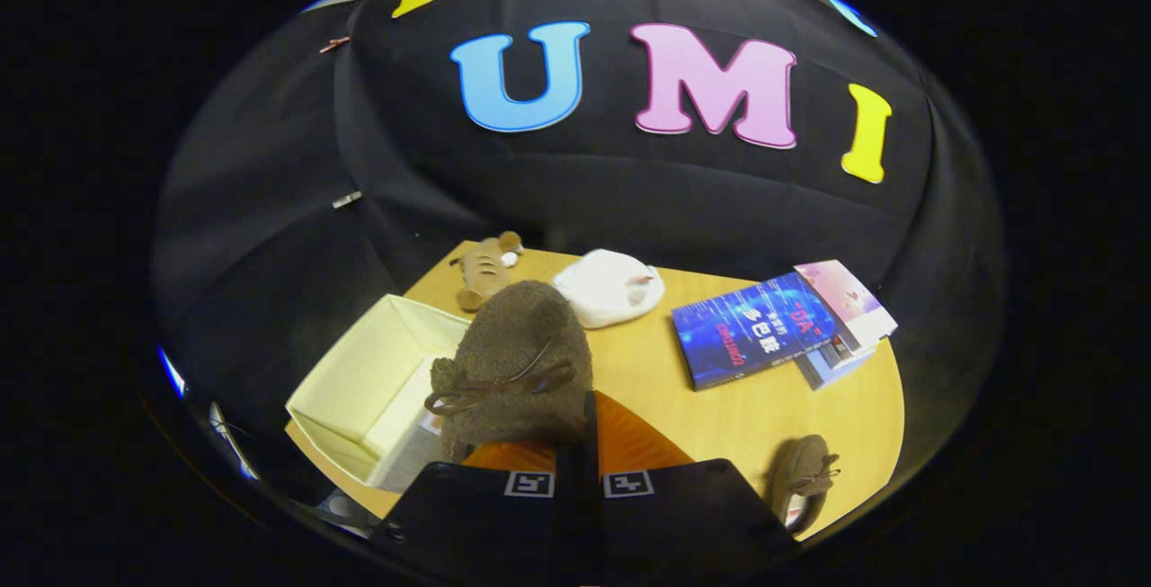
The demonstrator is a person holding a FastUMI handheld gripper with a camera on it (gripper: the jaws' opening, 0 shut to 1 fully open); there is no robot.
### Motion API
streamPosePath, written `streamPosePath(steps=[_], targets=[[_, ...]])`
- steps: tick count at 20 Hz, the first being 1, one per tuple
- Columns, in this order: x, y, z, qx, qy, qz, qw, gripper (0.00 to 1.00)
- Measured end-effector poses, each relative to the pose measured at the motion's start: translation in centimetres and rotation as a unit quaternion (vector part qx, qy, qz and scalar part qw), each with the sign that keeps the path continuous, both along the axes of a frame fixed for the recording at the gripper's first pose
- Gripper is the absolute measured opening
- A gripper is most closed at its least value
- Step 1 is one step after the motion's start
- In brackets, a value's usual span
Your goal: Open the storage box then place both shoes into the box .Put the left shoe in first, then the right shoe, with the right side of both shoes facing outward in a uniform manner.
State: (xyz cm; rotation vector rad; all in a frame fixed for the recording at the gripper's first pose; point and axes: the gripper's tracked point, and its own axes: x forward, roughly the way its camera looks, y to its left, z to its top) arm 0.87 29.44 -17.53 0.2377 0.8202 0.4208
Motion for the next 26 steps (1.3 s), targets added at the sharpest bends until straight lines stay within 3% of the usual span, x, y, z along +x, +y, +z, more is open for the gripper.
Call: streamPosePath(steps=[5, 9, 18, 26], targets=[[-1.5, 10.2, 1.8, 0.053, 0.050, 0.011, 0.997, 0.05], [-2.4, 16.2, 0.5, 0.046, 0.085, 0.012, 0.995, 0.05], [-1.9, 22.2, -6.9, -0.002, 0.169, -0.066, 0.983, 0.05], [-4.0, 24.6, -9.5, -0.011, 0.197, -0.047, 0.979, 0.06]])
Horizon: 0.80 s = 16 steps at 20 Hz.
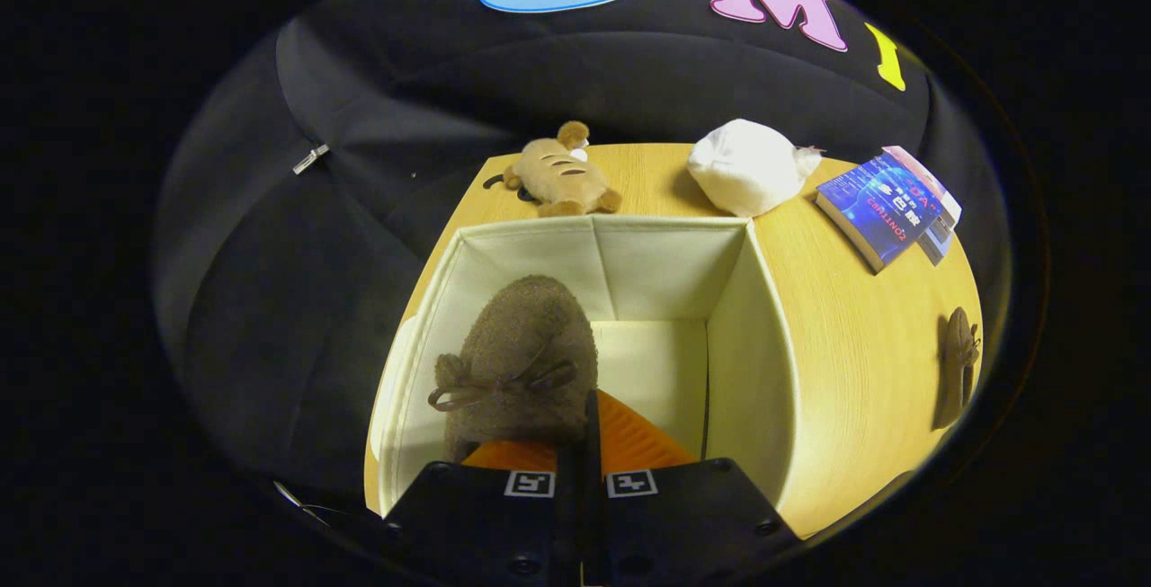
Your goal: Open the storage box then place both shoes into the box .Put the left shoe in first, then the right shoe, with the right side of both shoes facing outward in a uniform manner.
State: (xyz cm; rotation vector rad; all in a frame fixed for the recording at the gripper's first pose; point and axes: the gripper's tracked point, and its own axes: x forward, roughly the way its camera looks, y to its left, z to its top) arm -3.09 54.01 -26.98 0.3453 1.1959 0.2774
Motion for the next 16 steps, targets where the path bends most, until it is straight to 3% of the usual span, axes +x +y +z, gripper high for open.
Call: streamPosePath(steps=[4, 8, 9, 11, 16], targets=[[-0.1, 1.1, 0.2, 0.028, 0.010, 0.000, 1.000, 0.14], [-1.9, 3.3, 1.3, 0.074, 0.047, 0.020, 0.996, 0.46], [-1.9, 3.5, 1.6, 0.082, 0.046, 0.027, 0.995, 0.69], [-1.5, 3.0, 2.2, 0.086, 0.030, 0.028, 0.995, 0.88], [0.2, 0.5, 5.6, 0.110, -0.036, 0.007, 0.993, 0.93]])
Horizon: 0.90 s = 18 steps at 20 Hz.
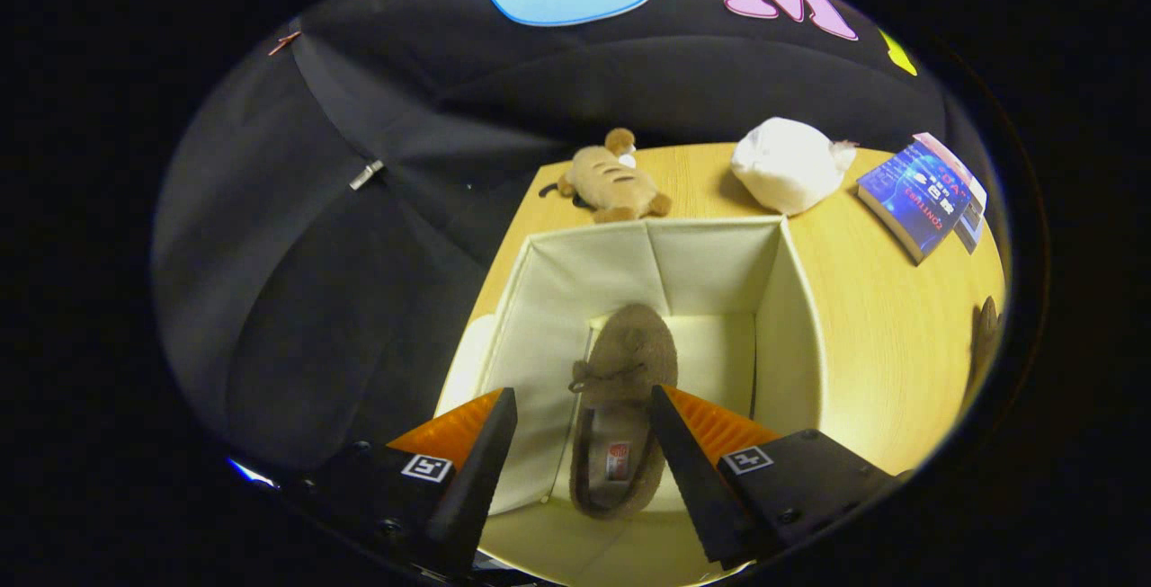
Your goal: Open the storage box then place both shoes into the box .Put the left shoe in first, then the right shoe, with the right side of both shoes facing outward in a uniform manner.
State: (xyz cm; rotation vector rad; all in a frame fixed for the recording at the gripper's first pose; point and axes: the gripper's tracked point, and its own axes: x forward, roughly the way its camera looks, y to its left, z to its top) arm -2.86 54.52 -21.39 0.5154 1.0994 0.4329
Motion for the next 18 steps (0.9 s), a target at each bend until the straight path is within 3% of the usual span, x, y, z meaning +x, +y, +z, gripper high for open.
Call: streamPosePath(steps=[6, 10, 18], targets=[[1.8, -7.2, 5.7, 0.033, -0.114, 0.017, 0.993, 0.96], [2.9, -14.6, 7.6, 0.034, -0.161, 0.017, 0.986, 0.96], [2.4, -32.0, 6.7, -0.046, -0.247, 0.013, 0.968, 0.96]])
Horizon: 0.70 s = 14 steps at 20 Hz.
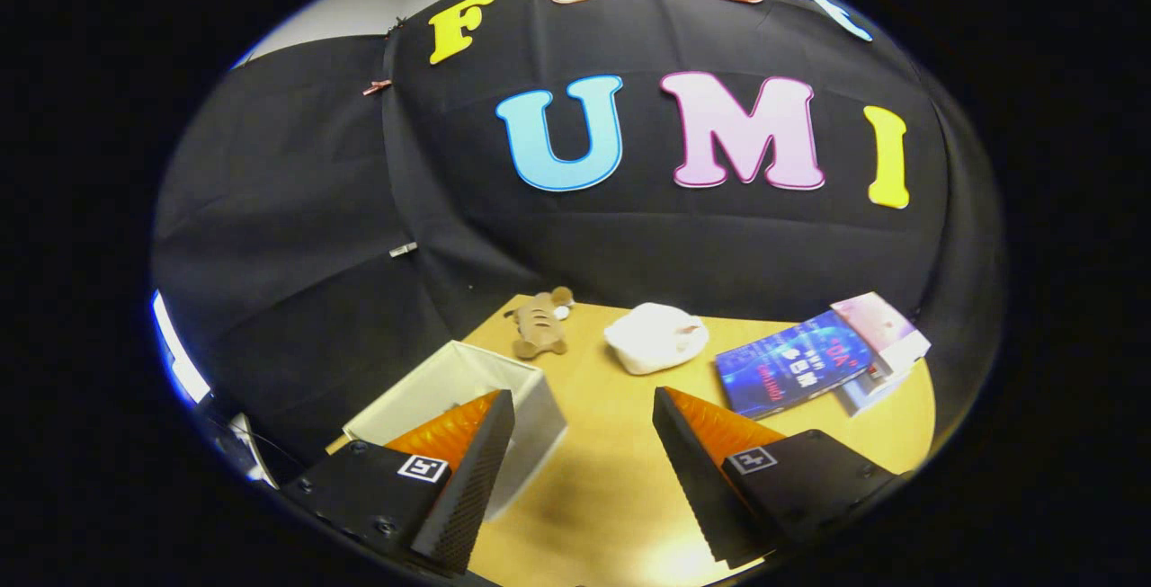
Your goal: Open the storage box then place both shoes into the box .Put the left shoe in first, then the right shoe, with the right side of both shoes facing outward in a uniform manner.
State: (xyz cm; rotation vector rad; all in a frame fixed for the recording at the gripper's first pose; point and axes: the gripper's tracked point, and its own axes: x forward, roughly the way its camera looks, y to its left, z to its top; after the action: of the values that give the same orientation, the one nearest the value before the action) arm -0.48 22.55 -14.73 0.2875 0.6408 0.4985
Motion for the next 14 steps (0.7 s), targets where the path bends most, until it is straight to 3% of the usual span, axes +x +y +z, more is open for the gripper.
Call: streamPosePath(steps=[9, 14], targets=[[-7.1, -17.6, -9.7, -0.172, 0.018, -0.020, 0.985, 0.95], [-10.2, -25.3, -17.0, -0.218, 0.071, -0.036, 0.973, 0.94]])
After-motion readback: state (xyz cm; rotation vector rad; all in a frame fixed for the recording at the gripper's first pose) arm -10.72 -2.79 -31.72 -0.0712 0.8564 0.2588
